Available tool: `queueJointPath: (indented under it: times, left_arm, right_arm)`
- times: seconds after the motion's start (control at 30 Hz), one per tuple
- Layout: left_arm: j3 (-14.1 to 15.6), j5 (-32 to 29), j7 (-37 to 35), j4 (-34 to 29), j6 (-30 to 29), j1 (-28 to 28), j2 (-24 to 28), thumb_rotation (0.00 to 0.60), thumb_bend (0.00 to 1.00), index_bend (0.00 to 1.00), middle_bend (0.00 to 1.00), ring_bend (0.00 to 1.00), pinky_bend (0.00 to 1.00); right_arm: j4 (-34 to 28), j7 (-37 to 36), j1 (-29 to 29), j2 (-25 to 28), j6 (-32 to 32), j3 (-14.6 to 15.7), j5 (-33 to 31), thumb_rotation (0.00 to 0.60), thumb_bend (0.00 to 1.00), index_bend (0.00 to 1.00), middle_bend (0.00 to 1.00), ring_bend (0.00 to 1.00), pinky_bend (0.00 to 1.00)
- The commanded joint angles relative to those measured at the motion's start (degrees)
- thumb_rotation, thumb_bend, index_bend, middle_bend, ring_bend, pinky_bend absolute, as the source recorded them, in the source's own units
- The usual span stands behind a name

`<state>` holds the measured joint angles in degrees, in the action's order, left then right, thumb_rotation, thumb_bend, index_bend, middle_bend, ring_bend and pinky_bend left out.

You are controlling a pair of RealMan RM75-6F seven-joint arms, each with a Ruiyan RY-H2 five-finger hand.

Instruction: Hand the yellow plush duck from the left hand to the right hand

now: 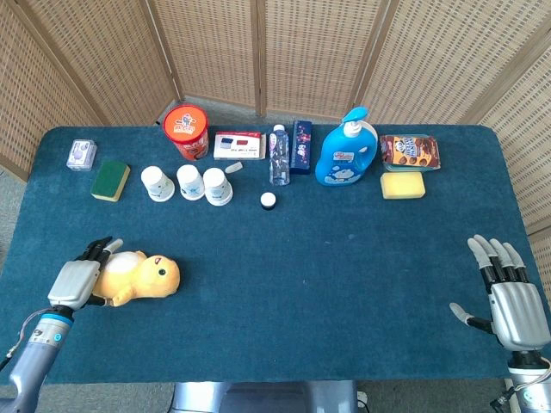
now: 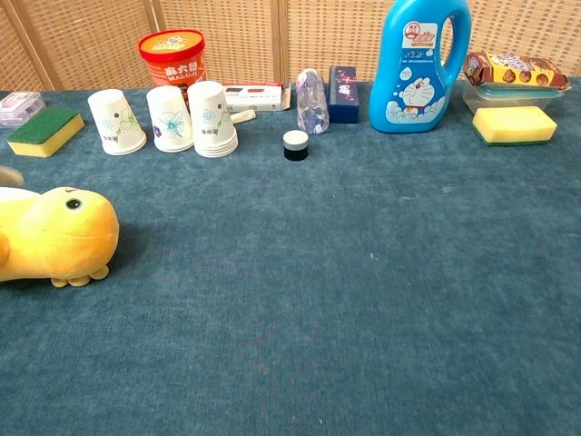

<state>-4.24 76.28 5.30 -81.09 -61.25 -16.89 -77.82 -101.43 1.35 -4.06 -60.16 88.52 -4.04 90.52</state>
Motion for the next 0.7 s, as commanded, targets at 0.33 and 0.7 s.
queueJointPath:
  times: [0.33,0.7]
  left_arm:
    - [-0.44,4.87,-4.93,2.18,-7.01,-0.10,-3.04,0.600,0.14,0.64,0.65,0.55,0.78]
    - [-0.44,13.82,-19.27,2.00,-9.86,-3.80,-1.39,0.600,0.14,0.64,0.65,0.54,0.78]
  right_arm:
    - [-0.67,-0.61,0.08,0.40,-0.62,1.01,1.02,0.600,0.00,0.00,0.00,0.00,0.00]
    - [-2.48,-4.73,-4.58,0.65,-8.79,2.57,3.72,0.600,0.00,0.00,0.00,0.00,0.00]
